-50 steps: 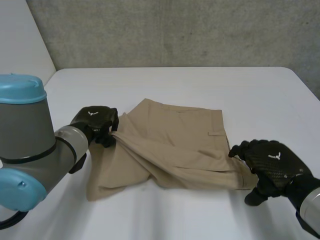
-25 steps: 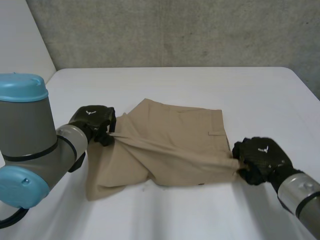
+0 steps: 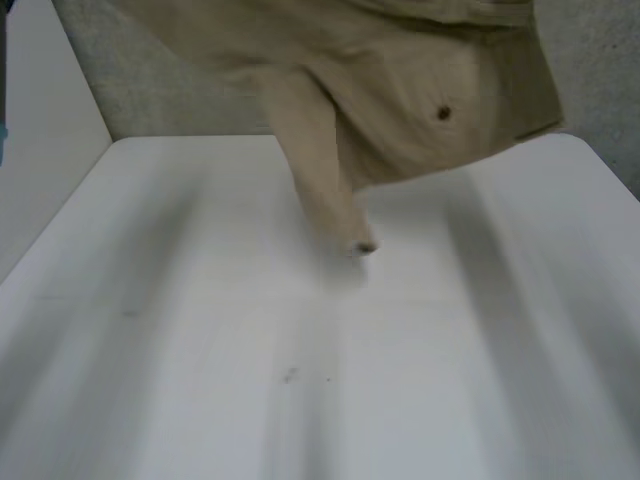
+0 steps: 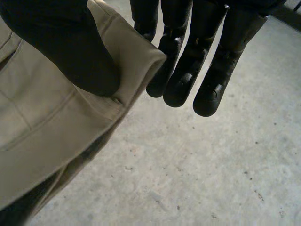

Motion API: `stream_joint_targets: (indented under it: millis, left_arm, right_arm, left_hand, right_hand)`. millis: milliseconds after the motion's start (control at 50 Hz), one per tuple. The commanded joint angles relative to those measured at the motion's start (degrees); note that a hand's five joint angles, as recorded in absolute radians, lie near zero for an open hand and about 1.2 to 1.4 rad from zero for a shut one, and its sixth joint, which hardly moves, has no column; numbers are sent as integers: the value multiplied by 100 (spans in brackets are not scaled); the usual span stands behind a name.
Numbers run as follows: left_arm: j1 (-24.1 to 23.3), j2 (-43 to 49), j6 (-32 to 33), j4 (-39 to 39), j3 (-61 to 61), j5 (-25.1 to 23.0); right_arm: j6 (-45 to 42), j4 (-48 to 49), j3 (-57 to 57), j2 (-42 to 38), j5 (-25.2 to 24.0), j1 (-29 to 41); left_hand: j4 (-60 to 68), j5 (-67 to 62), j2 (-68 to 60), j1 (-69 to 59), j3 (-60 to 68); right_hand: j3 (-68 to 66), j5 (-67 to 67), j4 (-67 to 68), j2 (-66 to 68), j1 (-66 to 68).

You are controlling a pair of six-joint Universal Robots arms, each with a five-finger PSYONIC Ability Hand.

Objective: Fold the shorts.

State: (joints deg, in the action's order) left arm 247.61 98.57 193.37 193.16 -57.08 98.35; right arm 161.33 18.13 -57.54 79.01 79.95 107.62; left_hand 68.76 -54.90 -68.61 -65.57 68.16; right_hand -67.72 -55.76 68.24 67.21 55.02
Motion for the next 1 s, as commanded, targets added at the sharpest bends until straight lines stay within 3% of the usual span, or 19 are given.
stream_joint_targets:
  millis: [20,160,240,320,440,560,600,720,860,960,1000]
  left_arm:
    - [-55,-663,-10,125,-1901,-71]
    - [-494,-892,17,195,-3992,-80]
    - [-600,-910,25,152,-4346,-71]
    - [-635,-1076,8,29,-4285,-62]
    - [-706,-1806,17,-436,-3829,-88]
    - [-741,-2140,-1,-1499,-3012,-369]
    - [-741,-2149,-45,-2253,-2538,-536]
    - [-741,-2097,-63,-3214,-2018,-572]
    - [-697,-1676,-63,-3285,-2149,-598]
    - [-662,-720,-54,-3276,-2360,-598]
    - [-653,-149,-54,-3241,-2282,-589]
  right_arm:
    - [-31,-890,-932,-44,3,57]
    - [-40,-943,-2425,-26,-137,83]
    - [-5,-1040,-2551,-44,-146,101]
    - [-5,-1232,-2560,-9,-146,215]
    - [-75,-2855,-2157,675,-155,479]
    - [-557,-4114,-1629,1344,-129,400]
    - [-873,-4518,-1402,1633,-103,391]
    - [-1261,-5337,-944,1934,-102,400]
    - [-1375,-5496,-1320,1601,-208,391]
    - [-1613,-5487,-1576,958,-146,417]
    - [-1710,-5260,-1646,190,-112,478]
  left_hand:
    - [1124,-1510,-1139,-1443,1184]
    - [1124,-1510,-1139,-1443,1184]
    - [1124,-1510,-1139,-1443,1184]
    - [1124,-1510,-1139,-1443,1184]
    - [1124,-1510,-1139,-1443,1184]
    - [1124,-1510,-1139,-1443,1184]
    - [1124,-1510,-1139,-1443,1184]
    - [1124,-1510,-1139,-1443,1184]
    - [1124,-1510,-1139,-1443,1184]
    - [1124,-1510,-1139,-1443,1184]
    - [1124,-1510,-1139,-1443,1184]
  right_hand:
    - [-1228,-1424,1176,1279,2498]
    - [-1228,-1424,1176,1279,2498]
    - [-1228,-1424,1176,1279,2498]
    - [-1228,-1424,1176,1279,2498]
    - [-1228,-1424,1176,1279,2498]
    - [-1228,-1424,1176,1279,2498]
    - [-1228,-1424,1176,1279,2498]
    - [-1228,-1424,1176,1279,2498]
    - [-1228,-1424,1176,1279,2498]
    - [-1228,-1424,1176,1279,2498]
    - [-1228,-1424,1176,1279,2498]
